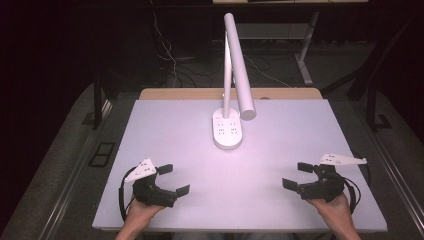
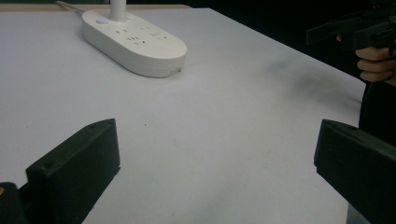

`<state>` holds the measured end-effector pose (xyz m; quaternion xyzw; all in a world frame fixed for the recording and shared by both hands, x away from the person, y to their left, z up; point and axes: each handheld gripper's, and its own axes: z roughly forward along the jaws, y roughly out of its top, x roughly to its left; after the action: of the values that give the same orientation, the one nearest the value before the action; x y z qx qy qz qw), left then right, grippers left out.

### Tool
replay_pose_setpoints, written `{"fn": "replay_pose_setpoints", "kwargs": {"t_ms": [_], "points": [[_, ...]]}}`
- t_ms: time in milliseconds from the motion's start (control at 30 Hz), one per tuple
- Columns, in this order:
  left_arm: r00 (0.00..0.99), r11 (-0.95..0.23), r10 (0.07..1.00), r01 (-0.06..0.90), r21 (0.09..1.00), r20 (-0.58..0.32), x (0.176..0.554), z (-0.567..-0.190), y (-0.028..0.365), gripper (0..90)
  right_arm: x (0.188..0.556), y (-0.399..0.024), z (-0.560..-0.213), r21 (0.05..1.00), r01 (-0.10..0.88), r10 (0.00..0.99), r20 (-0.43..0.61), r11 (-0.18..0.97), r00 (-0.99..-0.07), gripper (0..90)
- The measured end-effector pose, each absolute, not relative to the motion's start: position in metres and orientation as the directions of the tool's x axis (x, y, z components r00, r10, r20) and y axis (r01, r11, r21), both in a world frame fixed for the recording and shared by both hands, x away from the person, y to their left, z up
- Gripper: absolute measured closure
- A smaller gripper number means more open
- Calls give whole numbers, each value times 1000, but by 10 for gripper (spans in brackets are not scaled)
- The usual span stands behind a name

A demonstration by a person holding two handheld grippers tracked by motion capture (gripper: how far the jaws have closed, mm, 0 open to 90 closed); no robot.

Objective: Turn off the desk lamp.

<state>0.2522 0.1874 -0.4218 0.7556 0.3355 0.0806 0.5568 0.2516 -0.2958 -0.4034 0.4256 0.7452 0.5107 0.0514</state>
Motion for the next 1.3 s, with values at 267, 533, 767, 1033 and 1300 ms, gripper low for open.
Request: {"fn": "replay_pose_setpoints", "kwargs": {"t_ms": [267,533,767,1033,1300], "points": [[759,-149,599,420,895,-256,252,-422,188,0,253,-297,-406,793,596,684,366,125,-631,12],[761,-150,595,419,895,-257,253,-422,187,0,253,-297,-407,788,601,686,366,131,-629,12],[759,-144,598,418,897,-258,252,-421,188,0,254,-297,-407,783,609,691,371,126,-620,12],[757,-143,602,415,899,-254,251,-421,189,0,261,-296,-404,769,624,703,367,139,-609,12],[755,-148,605,419,896,-253,252,-422,189,0,268,-293,-397,757,629,709,345,178,-615,12]]}}
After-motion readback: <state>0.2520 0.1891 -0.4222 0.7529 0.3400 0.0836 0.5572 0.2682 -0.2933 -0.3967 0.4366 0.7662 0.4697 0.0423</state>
